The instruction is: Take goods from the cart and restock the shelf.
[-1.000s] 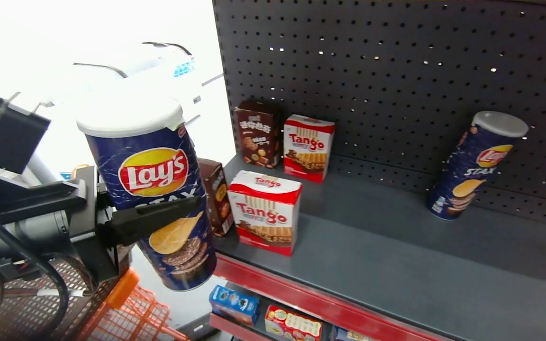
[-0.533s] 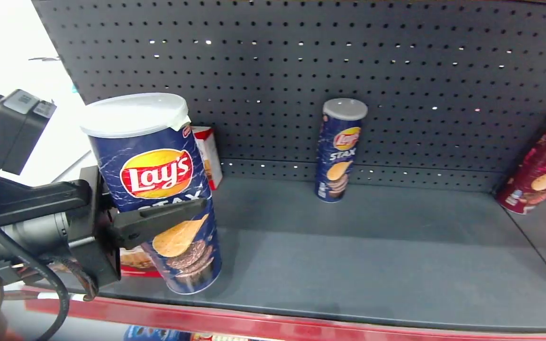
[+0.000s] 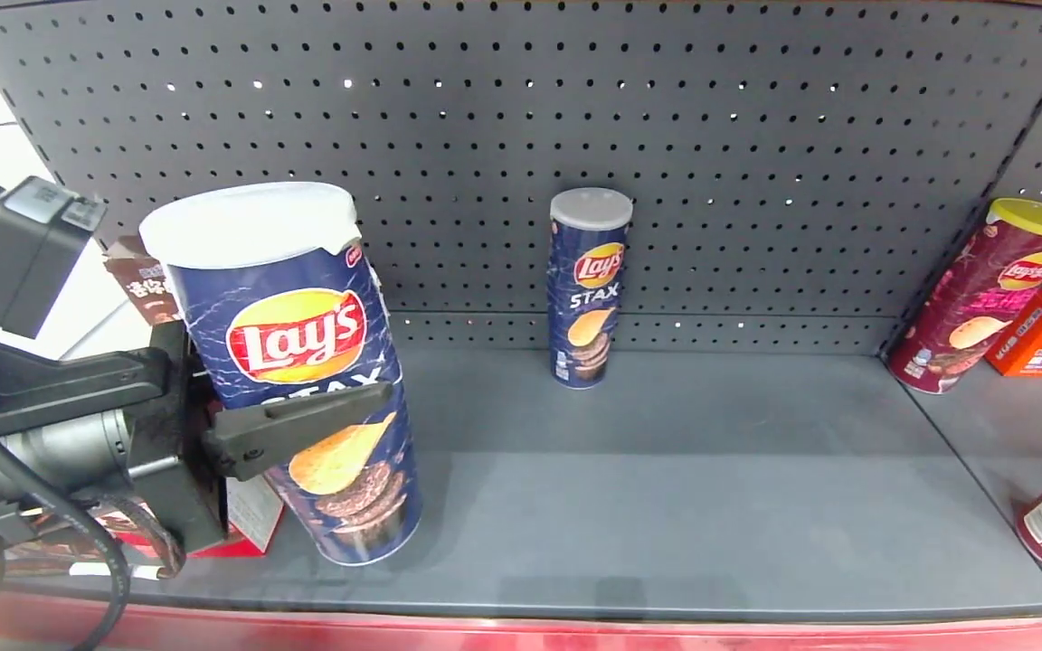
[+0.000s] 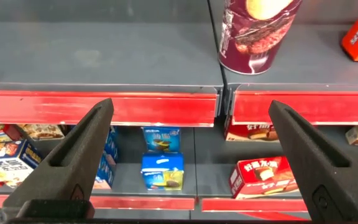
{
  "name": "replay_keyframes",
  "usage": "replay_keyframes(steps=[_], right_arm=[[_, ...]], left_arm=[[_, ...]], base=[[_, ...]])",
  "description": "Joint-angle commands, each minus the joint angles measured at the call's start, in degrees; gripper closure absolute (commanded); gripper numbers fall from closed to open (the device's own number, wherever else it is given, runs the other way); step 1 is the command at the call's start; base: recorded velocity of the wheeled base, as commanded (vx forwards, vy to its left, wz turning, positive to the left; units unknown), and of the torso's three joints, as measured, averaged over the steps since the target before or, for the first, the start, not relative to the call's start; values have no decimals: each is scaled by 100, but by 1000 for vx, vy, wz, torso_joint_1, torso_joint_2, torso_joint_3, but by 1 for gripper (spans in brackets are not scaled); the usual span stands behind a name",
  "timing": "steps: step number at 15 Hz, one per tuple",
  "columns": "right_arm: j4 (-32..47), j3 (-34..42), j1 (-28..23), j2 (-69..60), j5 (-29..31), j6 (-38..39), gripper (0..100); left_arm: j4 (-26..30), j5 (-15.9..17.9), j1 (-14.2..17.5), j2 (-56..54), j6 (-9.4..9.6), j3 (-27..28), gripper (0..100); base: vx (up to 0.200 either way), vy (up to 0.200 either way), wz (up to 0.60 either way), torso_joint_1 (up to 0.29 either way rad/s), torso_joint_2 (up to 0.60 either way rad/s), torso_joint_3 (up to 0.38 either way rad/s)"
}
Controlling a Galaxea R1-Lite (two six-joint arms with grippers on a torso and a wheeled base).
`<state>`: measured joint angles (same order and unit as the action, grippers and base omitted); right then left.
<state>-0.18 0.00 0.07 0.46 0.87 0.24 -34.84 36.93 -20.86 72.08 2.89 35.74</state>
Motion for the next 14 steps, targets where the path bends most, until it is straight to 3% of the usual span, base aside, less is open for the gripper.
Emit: replay_keyframes(steps=[1, 10, 11, 12, 14], right_arm=[[1, 0, 1, -2, 1, 2, 0], [1, 0, 1, -2, -7, 2, 0], [-34, -694, 45, 147, -43, 64, 0], [159, -1784, 160, 1263, -210, 213, 0], [317, -2004, 309, 1395, -834, 116, 0]], left_arm=[[4, -1, 3, 8, 1, -6, 100], [-14, -1, 3, -177, 1, -111, 100], [-14, -1, 12, -186, 1, -155, 100], [-14, -1, 12, -177, 1, -120, 100], [-14, 8, 3, -142, 1, -111, 100]], base=[[0, 0, 0, 0, 0, 0], [0, 0, 0, 0, 0, 0], [0, 0, 0, 0, 0, 0], [0, 0, 0, 0, 0, 0], [0, 0, 0, 0, 0, 0]])
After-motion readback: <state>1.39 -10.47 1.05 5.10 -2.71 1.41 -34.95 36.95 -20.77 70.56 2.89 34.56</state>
